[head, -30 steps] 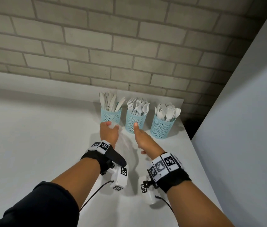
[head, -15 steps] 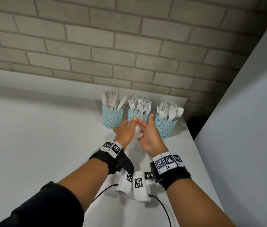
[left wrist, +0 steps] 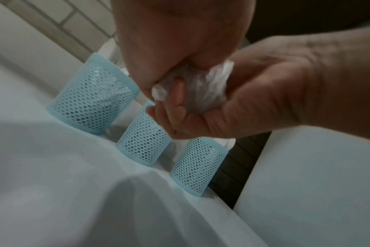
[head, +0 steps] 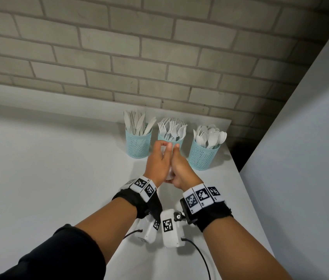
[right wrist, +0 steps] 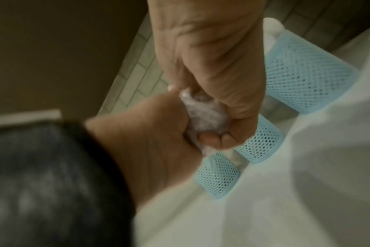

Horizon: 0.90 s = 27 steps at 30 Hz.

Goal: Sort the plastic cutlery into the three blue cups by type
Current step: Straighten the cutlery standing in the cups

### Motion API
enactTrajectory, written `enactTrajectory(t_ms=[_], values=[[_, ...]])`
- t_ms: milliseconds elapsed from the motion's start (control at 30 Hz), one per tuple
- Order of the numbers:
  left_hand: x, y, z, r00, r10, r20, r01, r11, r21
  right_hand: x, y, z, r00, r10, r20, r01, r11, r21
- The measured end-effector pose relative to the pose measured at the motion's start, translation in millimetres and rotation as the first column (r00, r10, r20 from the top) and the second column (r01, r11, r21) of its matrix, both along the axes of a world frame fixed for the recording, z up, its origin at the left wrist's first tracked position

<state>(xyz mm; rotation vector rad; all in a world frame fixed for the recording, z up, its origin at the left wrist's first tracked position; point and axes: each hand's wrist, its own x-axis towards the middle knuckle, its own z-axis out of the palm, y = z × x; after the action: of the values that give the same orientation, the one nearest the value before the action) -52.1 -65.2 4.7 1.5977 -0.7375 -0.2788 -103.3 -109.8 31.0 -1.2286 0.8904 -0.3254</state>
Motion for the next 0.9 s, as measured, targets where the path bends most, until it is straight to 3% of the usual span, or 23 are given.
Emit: enactTrajectory(t_ms=[167,400,467,533,633,700,800,900], values=[[5.0,-5.4,-3.1,0.99,0.01,0.137,-0.027,0.991,0.128,0.6,-1.1,-7.6,0.998,-0.052,-0.035,0.035,0.92,-0.39],[-0.7,-0.6,3.8,0.99,0.033,0.135,-0.046,0.994,0.095,-3.5,-4.3,-8.7,0.999,0.019,0.03,-0.001,0.858,-0.514],[-0.9,-0.1,4.7,0.991,0.013,0.136,-0.03,0.991,0.127,-2.6,-8.6,-12.0,0.999,0.029,0.041,-0.005,0.873,-0.488],[0.1,1.0,5.4,0.986,0.02,0.164,-0.043,0.99,0.136,-5.0,-10.5,-12.9,0.997,0.055,-0.053,-0.071,0.915,-0.398],[0.3,3.0,6.7,0.97,0.073,0.234,-0.102,0.988,0.117,-16.1,-6.4,-7.1,0.964,0.214,-0.158,-0.219,0.976,-0.013],[-3.4,4.1,6.0,0.957,0.049,0.285,-0.097,0.982,0.16,-20.9,-5.8,-1.8,0.962,0.262,-0.076,-0.251,0.959,0.128],[-8.9,3.3,2.1,0.909,0.013,0.416,-0.162,0.931,0.326,-18.9,-9.9,4.7,0.995,0.077,0.057,-0.088,0.967,0.24],[-11.2,3.1,6.0,0.88,0.043,0.473,-0.264,0.872,0.411,-14.5,-10.7,4.7,0.997,0.022,0.071,-0.032,0.989,0.146]])
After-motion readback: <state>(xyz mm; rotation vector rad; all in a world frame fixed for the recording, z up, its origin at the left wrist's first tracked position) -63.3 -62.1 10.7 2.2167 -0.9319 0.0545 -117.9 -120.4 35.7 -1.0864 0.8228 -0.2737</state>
